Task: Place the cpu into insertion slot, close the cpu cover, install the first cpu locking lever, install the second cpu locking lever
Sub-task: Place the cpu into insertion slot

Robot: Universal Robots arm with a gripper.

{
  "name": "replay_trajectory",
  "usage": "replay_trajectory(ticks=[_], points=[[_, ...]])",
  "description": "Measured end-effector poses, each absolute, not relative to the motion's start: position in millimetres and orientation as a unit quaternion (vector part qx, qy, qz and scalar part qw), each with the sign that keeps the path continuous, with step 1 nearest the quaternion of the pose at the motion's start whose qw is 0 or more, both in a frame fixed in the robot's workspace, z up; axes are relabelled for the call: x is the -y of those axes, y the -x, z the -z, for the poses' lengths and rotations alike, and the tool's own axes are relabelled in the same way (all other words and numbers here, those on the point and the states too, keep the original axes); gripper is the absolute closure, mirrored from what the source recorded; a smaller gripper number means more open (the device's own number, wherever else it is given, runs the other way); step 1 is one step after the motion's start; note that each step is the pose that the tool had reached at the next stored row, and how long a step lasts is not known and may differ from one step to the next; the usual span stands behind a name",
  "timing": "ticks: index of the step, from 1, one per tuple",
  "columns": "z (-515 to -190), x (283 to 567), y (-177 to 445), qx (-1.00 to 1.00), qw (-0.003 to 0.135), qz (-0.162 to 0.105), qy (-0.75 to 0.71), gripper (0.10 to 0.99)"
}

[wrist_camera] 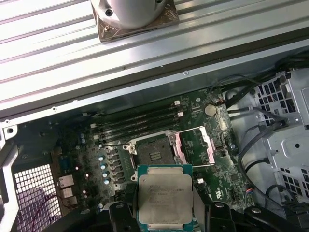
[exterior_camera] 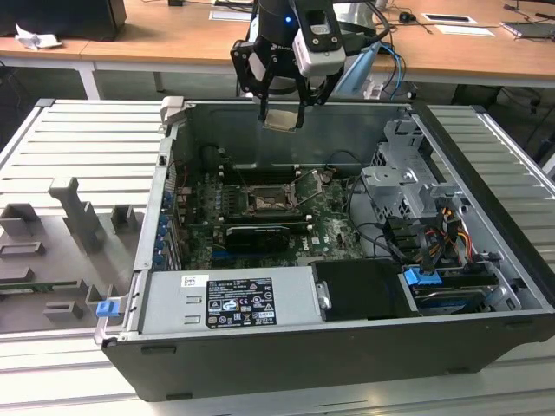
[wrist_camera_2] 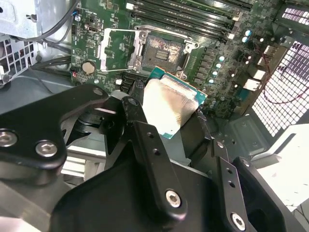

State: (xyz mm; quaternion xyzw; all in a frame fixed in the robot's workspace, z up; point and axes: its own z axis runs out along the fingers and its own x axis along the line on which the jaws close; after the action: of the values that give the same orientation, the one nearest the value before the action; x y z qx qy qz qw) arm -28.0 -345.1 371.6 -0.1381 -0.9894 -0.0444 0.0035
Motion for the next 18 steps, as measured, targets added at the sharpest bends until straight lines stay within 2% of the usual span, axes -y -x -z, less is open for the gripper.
replay_trajectory(ticks=[18], points=[[-369.5,345.1,27.9,0.984,0.002,0.045,0.172,0.541]])
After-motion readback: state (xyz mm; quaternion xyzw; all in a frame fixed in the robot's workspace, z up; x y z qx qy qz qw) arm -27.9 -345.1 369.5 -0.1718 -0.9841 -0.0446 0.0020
